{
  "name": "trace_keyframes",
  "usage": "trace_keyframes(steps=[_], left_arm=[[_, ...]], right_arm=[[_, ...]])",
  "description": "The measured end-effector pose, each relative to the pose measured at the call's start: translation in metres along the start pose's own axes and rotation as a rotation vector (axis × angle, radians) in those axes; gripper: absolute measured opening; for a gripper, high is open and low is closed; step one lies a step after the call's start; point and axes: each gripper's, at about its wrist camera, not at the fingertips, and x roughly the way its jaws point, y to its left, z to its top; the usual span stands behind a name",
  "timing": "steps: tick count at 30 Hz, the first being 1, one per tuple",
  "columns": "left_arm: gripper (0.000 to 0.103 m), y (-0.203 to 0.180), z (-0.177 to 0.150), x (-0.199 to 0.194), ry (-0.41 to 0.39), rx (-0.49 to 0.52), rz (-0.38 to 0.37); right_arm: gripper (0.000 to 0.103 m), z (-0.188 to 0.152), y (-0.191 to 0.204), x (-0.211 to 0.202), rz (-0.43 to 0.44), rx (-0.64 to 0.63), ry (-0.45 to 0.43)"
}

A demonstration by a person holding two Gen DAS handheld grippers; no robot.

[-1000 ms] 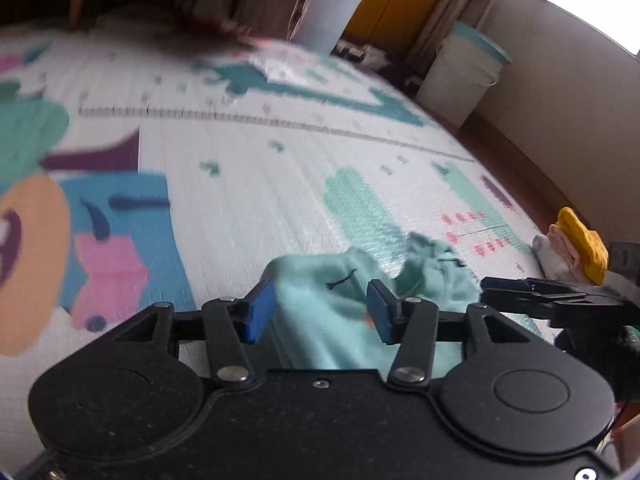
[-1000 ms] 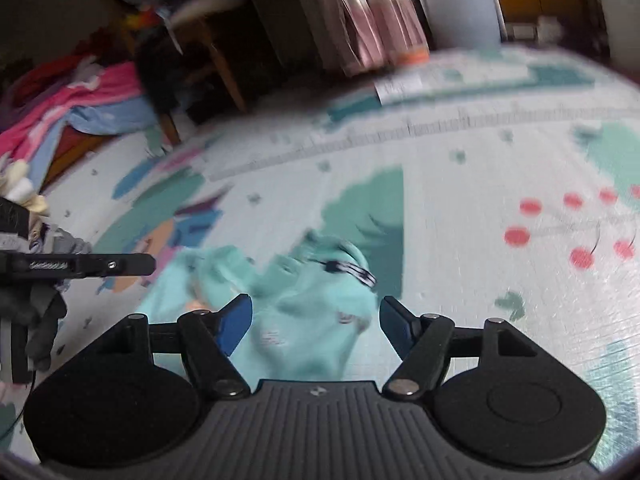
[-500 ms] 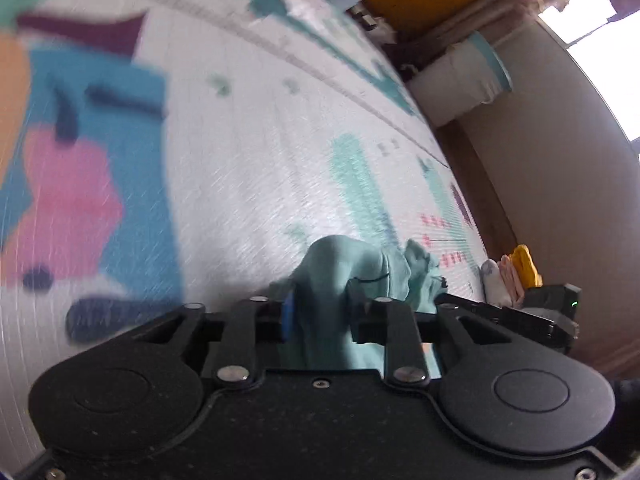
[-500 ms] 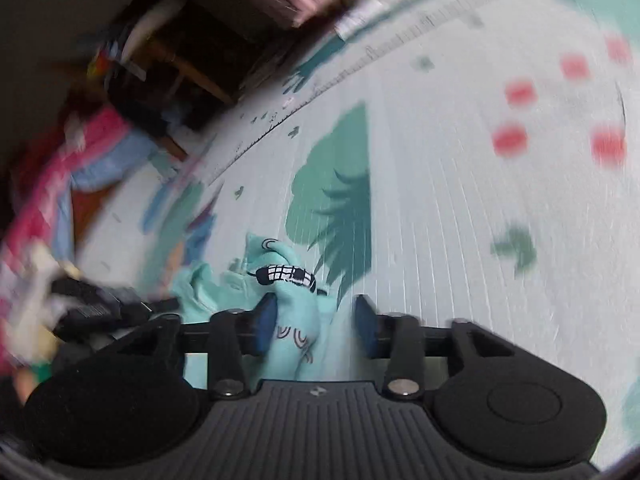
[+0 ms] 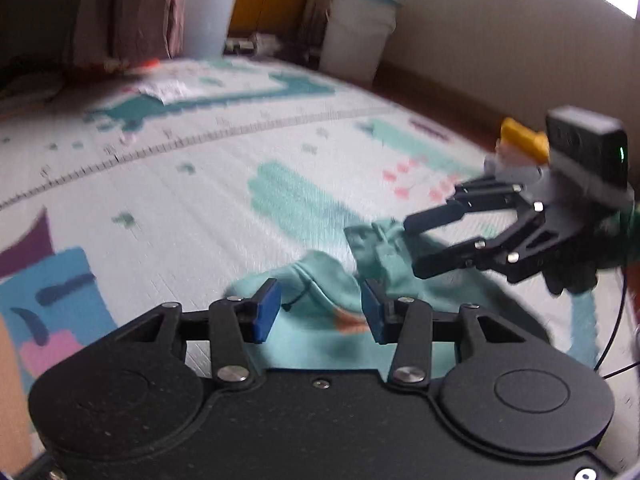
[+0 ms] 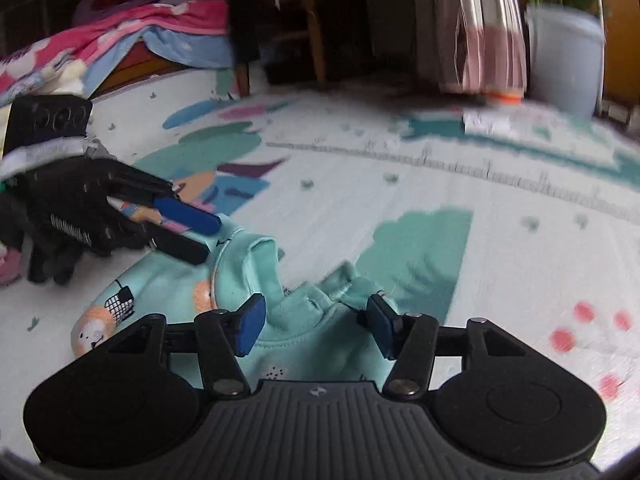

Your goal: Fold clothes

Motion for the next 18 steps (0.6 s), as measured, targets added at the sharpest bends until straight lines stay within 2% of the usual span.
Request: trace_keyframes(steps=[1, 4, 9, 10, 11, 12, 13, 14, 16, 18], left_arm=[[0.044, 0.002, -0.004, 0.007, 0.024, 0.003, 0.000], [0.044, 0.007, -0.007, 0.014, 0.034, -0.040, -0.010], [0.045, 0.008, 0.002, 0.017, 0.059, -0.095, -0.014], [0.045, 0.010, 0.007, 0.008, 0.042, -0.139, -0.021], [0.049, 0.012, 0.010, -0.005, -0.004, -0.183, -0.026], [0.057, 0.015, 0.014, -0.017, -0.049, -0.228, -0.031], [0.060, 0.018, 0.012, -0.029, -0.082, -0.279, -0.026], [0.062, 0.022, 0.007, -0.039, -0.104, -0.335, -0.013], [0.063, 0.029, -0.011, -0.053, -0.116, -0.461, -0.002], [0.063, 0.033, -0.034, -0.057, -0.097, -0.564, 0.022]], right_arm=[[0.057, -0.001, -0.005, 0.007, 0.014, 0.024, 0.023], [0.057, -0.002, -0.020, 0.011, 0.050, 0.115, 0.016], [0.059, -0.010, -0.014, 0.013, 0.020, 0.084, 0.000], [0.057, -0.007, -0.013, 0.010, 0.017, 0.093, -0.005], [0.058, -0.003, -0.014, -0.001, 0.006, 0.129, -0.050], [0.061, 0.000, -0.014, -0.011, -0.006, 0.166, -0.096], [0.074, 0.002, -0.015, -0.021, -0.016, 0.208, -0.139], [0.081, -0.003, -0.019, -0.033, -0.019, 0.275, -0.170], [0.081, -0.021, -0.027, -0.048, -0.022, 0.435, -0.177], [0.081, -0.044, -0.034, -0.050, 0.001, 0.589, -0.141]])
